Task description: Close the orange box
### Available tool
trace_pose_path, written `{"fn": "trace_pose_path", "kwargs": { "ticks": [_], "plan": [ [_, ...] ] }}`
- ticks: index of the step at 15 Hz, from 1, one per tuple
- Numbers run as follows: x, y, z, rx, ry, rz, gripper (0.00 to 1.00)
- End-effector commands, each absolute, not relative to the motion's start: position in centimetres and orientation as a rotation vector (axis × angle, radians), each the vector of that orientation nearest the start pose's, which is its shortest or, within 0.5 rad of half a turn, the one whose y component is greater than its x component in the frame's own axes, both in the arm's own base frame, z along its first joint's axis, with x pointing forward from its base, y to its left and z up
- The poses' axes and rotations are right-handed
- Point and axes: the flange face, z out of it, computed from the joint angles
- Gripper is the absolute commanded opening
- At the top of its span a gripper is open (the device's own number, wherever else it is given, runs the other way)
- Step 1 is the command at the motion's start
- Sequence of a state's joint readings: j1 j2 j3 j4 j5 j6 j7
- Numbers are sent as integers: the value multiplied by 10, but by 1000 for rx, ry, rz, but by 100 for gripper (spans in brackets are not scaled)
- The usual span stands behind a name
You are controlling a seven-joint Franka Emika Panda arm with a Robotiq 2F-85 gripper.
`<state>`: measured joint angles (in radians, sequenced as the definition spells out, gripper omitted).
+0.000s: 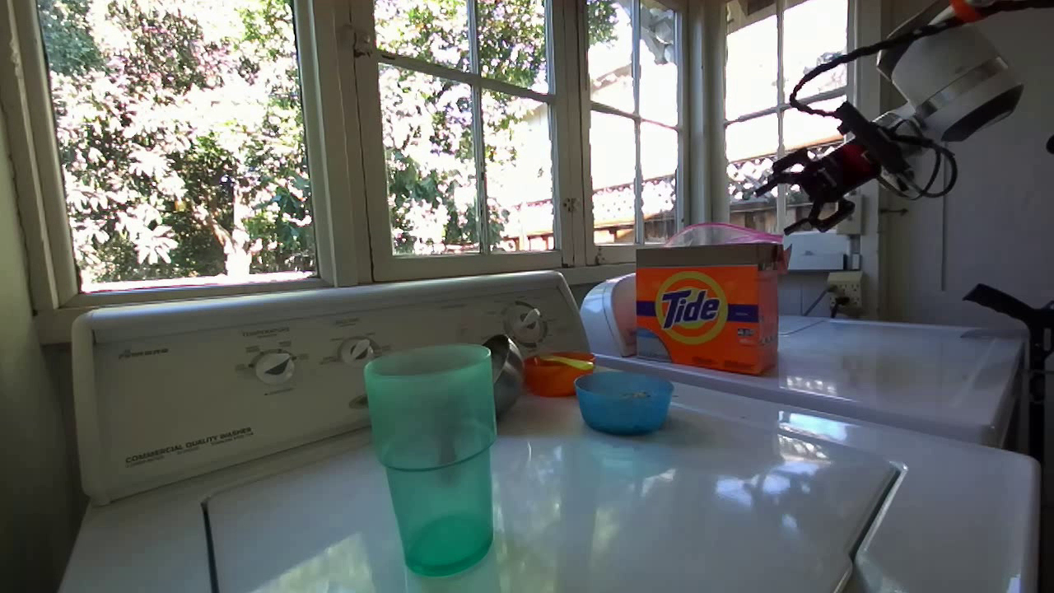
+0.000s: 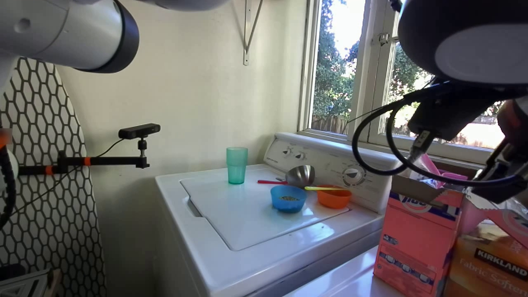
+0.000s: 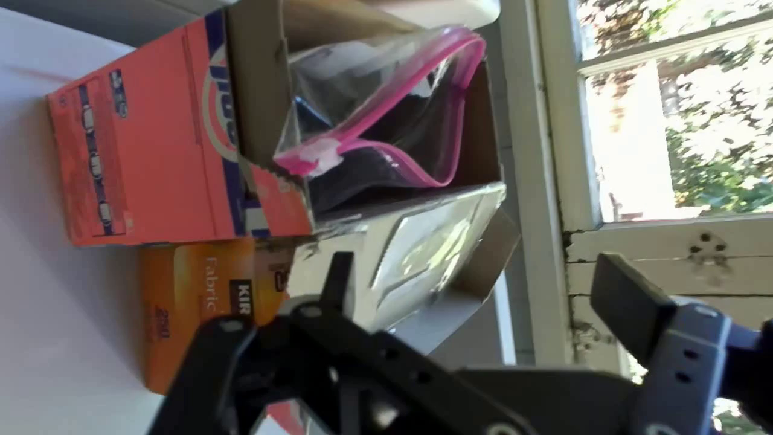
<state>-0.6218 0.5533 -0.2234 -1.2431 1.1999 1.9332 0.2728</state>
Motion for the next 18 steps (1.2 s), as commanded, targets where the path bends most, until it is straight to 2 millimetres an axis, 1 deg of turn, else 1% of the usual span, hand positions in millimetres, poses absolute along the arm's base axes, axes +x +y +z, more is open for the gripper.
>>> {"fn": "trace_pose_path", "kwargs": {
  "ticks": [1,4,5,8,12,15,16,17,18],
  "plan": [
    [581,-484,475,-1625,1625,-440,100],
    [592,-486,445,-1611,1785,-357,100],
    [595,-485,434,-1609,1810,-310,100],
    [605,-493,422,-1466,1828,-322,100],
    [610,-506,434,-1273,1834,-424,100],
    [613,-511,442,-1184,1838,-477,100],
    [613,-511,444,-1189,1835,-488,100],
    [608,-507,445,-1241,1833,-472,100],
    [609,-508,447,-1235,1833,-479,100]
  ]
}}
